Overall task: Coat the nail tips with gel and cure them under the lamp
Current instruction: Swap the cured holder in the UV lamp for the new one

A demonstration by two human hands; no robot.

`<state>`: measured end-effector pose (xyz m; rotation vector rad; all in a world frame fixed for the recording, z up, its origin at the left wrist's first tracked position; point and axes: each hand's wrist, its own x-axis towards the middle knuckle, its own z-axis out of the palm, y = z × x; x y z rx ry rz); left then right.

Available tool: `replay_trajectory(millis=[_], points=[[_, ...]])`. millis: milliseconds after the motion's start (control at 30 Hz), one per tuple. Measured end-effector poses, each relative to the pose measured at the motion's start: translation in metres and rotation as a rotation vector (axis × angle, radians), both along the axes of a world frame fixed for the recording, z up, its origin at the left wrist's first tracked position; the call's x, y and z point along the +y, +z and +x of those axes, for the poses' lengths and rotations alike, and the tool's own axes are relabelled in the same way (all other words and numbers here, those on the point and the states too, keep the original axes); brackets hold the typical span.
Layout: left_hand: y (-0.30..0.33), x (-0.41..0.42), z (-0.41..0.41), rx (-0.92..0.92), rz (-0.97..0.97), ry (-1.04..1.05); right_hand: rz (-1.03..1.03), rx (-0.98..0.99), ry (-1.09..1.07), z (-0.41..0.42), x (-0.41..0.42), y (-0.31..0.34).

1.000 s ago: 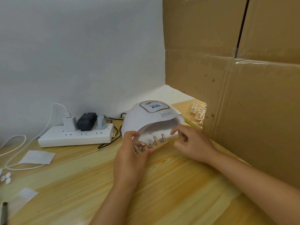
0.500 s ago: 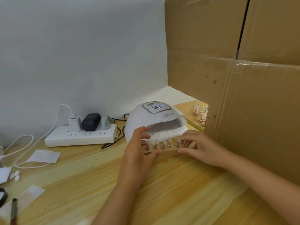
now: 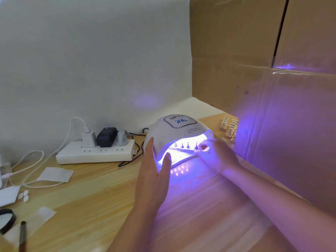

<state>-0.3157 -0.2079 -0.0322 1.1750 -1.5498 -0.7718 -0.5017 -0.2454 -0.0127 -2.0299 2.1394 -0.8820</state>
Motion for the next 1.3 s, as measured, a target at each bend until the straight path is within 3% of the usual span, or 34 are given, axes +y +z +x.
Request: replay_trajectory(millis=[433,600,700,767,867,967,1300], points=[[0.000,-0.001,0.000,0.029,-0.007,0.004,-0.020,-0.080,-0.173,0.028,-0.009,-0.009],[0.003,0.000,-0.002,0.028,0.006,0.030,-0.476,-0.119,-0.021,0.026,0.027,0.011],[0.005,0.002,-0.002,0.061,0.027,0.029,-0.561,-0.196,0.107,0.026,0.020,0.042],[0.006,0.003,-0.002,0.081,0.039,0.027,-0.439,-0.213,0.139,0.025,0.002,0.063],[0.007,0.002,-0.001,0.084,0.050,0.031,-0.086,-0.074,0.195,0.027,-0.023,0.079],[0.008,0.001,-0.001,0.085,0.061,0.034,0.097,0.066,0.178,0.028,-0.039,0.079],[0.008,0.002,0.000,0.096,0.054,0.037,0.166,0.334,0.156,0.035,-0.033,0.082]])
